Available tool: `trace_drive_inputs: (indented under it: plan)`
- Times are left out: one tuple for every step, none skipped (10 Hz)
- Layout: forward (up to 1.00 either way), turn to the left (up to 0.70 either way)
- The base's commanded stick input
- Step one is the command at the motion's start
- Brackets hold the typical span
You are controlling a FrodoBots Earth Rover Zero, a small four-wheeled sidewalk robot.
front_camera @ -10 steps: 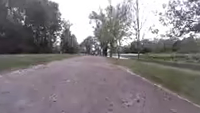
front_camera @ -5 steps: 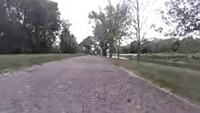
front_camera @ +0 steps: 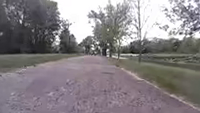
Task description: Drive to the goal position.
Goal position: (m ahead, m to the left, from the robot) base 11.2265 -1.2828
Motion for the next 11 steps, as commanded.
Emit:
trace_drive_inputs:
  plan:
    - [0.70, 0.00]
    - [0.70, 0.00]
    - [0.70, 0.00]
    - [0.70, 0.00]
    - [0.70, 0.00]
    - [0.70, 0.00]
    - [0.70, 0.00]
    - [0.70, 0.00]
    - [0.70, 0.00]
    - [0.70, 0.00]
    - [0.70, 0.00]
